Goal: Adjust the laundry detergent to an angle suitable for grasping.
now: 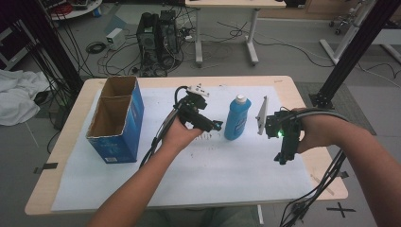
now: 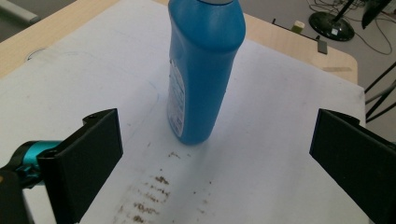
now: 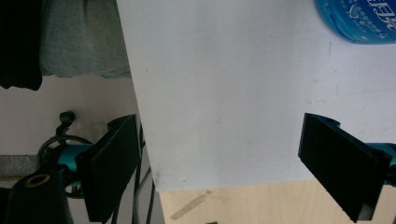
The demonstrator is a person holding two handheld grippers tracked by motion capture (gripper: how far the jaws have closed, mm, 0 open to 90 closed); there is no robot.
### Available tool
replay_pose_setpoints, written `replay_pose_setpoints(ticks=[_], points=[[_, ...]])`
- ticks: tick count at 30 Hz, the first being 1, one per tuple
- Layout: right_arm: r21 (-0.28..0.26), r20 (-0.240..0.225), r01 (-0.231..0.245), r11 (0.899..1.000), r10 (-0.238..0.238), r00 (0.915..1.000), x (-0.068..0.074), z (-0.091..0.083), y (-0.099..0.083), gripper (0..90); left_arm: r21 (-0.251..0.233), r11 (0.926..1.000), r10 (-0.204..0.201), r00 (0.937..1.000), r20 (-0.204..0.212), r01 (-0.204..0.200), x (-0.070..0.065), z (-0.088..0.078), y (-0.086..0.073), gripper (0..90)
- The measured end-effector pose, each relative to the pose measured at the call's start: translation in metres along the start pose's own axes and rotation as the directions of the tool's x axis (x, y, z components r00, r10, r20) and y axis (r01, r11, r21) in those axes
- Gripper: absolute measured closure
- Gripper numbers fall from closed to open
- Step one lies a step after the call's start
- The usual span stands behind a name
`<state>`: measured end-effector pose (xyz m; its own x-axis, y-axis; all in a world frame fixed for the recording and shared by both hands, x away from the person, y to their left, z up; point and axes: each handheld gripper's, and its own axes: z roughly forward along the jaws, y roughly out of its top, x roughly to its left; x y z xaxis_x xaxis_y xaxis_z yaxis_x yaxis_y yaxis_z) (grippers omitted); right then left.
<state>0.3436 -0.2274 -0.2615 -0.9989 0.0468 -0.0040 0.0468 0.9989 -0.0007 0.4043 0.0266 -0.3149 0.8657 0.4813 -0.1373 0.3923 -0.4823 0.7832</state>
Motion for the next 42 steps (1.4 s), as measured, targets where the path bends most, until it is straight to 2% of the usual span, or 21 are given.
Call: replay_pose_setpoints(ticks=[3,6,7,10,12,14,17,23,24,27,29,30,32,33,35,37,38,39,40,41,42], points=[[0.003,-0.001,-0.006,1.0,0.006,1.0,0.0,0.0,-0.001,12.0,0.006,1.0,0.002,1.0,0.007,-0.002,0.001,0.011,0.002,2.3],[0.003,0.0,-0.011,1.0,0.011,0.9999,0.0,0.001,-0.001,12.0,0.01,0.9997,-0.022,0.9995,0.021,0.021,0.005,0.022,0.003,2.3],[0.002,-0.001,-0.001,1.0,0.001,1.0,-0.001,0.002,-0.002,11.9,-0.008,0.9988,-0.047,0.9986,0.023,0.047,0.004,0.027,0.003,2.4],[0.005,-0.005,-0.019,1.0,0.019,0.9998,0.002,0.003,-0.001,11.9,0.008,0.9992,-0.04,0.9987,0.032,0.04,0.007,0.035,0.006,2.3],[0.008,-0.007,0.002,1.0,-0.002,1.0,0.001,0.005,-0.002,11.9,0.006,0.9995,-0.032,0.999,0.03,0.032,0.006,0.042,0.007,2.4],[0.011,-0.008,-0.005,1.0,0.005,1.0,0.001,0.006,-0.003,11.9,-0.007,0.9983,-0.058,0.9976,0.038,0.058,0.004,0.048,0.01,2.4],[0.021,-0.005,-0.005,1.0,0.005,1.0,0.0,0.006,-0.004,11.9,-0.008,0.9992,-0.038,0.9985,0.039,0.039,0.005,0.055,0.014,2.4],[0.002,-0.012,-0.02,1.0,0.02,0.9997,0.0,0.006,-0.006,12.0,-0.002,0.9988,-0.049,0.9978,0.044,0.049,0.002,0.07,0.022,2.4],[0.003,-0.011,-0.002,1.0,0.002,0.9999,-0.001,0.006,-0.007,11.9,0.01,0.9994,-0.035,0.9984,0.046,0.034,0.003,0.072,0.023,2.3],[-0.001,-0.011,-0.024,1.0,0.024,0.9996,0.001,0.005,-0.008,11.9,-0.002,0.9996,-0.027,0.9993,0.027,0.027,0.002,0.078,0.027,2.3],[-0.005,-0.01,-0.033,0.999,0.033,0.9994,0.001,0.004,-0.009,11.9,-0.003,0.9988,-0.049,0.9985,0.024,0.049,0.001,0.082,0.028,2.3],[-0.004,-0.011,-0.01,1.0,0.01,0.9999,0.0,0.004,-0.01,11.9,0.0,0.9991,-0.042,0.9989,0.019,0.042,0.001,0.083,0.028,2.3],[-0.007,-0.012,-0.036,0.999,0.036,0.9993,0.001,0.004,-0.011,11.9,0.003,0.9995,-0.03,0.9994,0.017,0.03,0.002,0.084,0.028,2.3],[-0.003,-0.013,-0.024,1.0,0.024,0.9996,0.0,0.005,-0.011,11.9,-0.016,0.9986,-0.05,0.9987,0.005,0.05,0.0,0.086,0.029,2.4],[-0.005,-0.016,-0.042,0.999,0.042,0.999,0.0,0.006,-0.011,12.0,-0.02,0.9991,-0.037,0.9993,0.001,0.037,0.0,0.087,0.03,2.4],[0.0,-0.018,-0.025,1.0,0.025,0.9995,-0.001,0.007,-0.011,11.9,-0.014,0.9997,-0.02,0.9998,-0.003,0.02,-0.001,0.088,0.03,2.3],[-0.006,-0.019,-0.049,0.999,0.049,0.9986,0.0,0.008,-0.01,12.0,-0.028,0.9991,-0.03,0.9995,-0.006,0.03,-0.002,0.089,0.03,2.3],[-0.005,-0.021,-0.037,0.999,0.036,0.9991,-0.001,0.008,-0.01,11.9,-0.016,0.9998,0.012,0.9995,-0.03,-0.012,0.001,0.088,0.031,2.3],[-0.002,-0.019,-0.023,1.0,0.023,0.9996,-0.002,0.008,-0.01,12.0,-0.036,0.9994,-0.001,0.999,-0.044,0.0,-0.001,0.089,0.031,2.3],[-0.001,-0.02,-0.026,1.0,0.026,0.9995,-0.003,0.008,-0.009,11.9,-0.035,0.9989,-0.032,0.9991,-0.029,0.031,-0.004,0.09,0.031,2.3],[-0.006,-0.022,-0.05,0.999,0.05,0.9985,-0.001,0.008,-0.009,11.9,-0.038,0.9992,-0.017,0.9995,-0.028,0.016,-0.002,0.09,0.031,2.3]])
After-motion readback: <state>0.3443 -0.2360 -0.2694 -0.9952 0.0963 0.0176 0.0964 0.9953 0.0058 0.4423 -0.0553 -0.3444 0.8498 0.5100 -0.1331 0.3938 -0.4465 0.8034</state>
